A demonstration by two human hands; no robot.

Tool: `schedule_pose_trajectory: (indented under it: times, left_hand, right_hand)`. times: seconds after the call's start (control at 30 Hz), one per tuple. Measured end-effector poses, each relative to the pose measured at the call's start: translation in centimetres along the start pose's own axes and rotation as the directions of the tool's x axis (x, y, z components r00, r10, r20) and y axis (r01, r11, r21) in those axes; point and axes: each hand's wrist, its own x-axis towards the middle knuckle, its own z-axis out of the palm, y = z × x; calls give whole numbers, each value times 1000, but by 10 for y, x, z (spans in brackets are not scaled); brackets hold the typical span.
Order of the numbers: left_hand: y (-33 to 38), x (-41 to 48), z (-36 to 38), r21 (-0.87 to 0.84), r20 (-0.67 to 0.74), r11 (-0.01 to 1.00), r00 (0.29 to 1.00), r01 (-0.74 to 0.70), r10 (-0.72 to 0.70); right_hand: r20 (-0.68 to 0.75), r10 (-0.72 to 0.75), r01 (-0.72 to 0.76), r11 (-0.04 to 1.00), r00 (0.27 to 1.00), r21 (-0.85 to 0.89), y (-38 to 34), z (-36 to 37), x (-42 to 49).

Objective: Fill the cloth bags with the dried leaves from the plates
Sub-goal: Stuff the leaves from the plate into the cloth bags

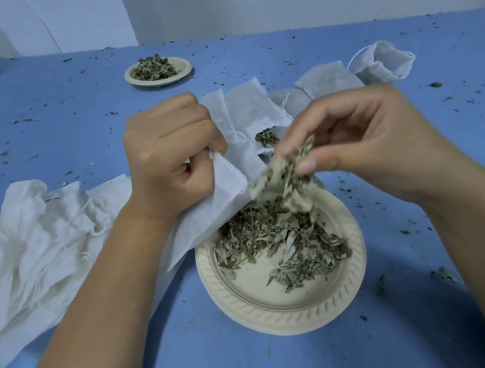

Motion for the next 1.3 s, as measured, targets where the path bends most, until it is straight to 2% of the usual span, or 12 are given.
schedule_pose_trajectory:
  times: [0.13,0.23,0.37,0.47,0.53,0.67,0.83,1.03,1.1,1.2,1.23,1.3]
  left_hand:
    - [2,0,2,-21,16,1000,1000,-9,9]
    - [4,0,4,-41,20,999,1000,-13,14]
    - [5,1,5,-43,28,999,999,-32,34]
    - [5,1,6,-33,38,999,998,-43,45]
    - [5,0,6,-27,36,999,999,-32,33]
    - [4,1,4,-41,25,999,999,-26,27]
    - [6,0,7,-51,36,998,999,-34,36]
    - [4,1,4,-51,6,999,1000,-13,14]
    - [5,1,5,-61,-2,998,1000,-10,10]
    - [6,0,8,-71,8,997,1000,-16,16]
    - [5,0,7,-69,10,997,1000,-13,14]
    - [3,0,5,-58,-1,998,1000,0,0]
  right_hand:
    - [-244,-23,75,976,969,206,8,5,5]
    - [-284,11,41,984,959,175,14,13,7]
    - [-264,10,-51,988,964,-147,25,27,5]
    - [-132,-44,-2,944,990,-331,29,30,3]
    - [-52,-46,26,944,998,-328,25,24,4]
    - [-46,-163,142,943,986,-300,16,15,3]
    - [133,-76,135,839,988,-526,26,31,0]
    - [-123,-305,236,889,944,-392,18,13,-1]
    - [-14,-269,224,828,963,-513,23,23,0]
    - [164,-85,167,791,983,-588,30,34,0]
    - [150,-63,136,828,987,-544,28,32,1]
    - [-8,-77,69,936,997,-346,20,24,1]
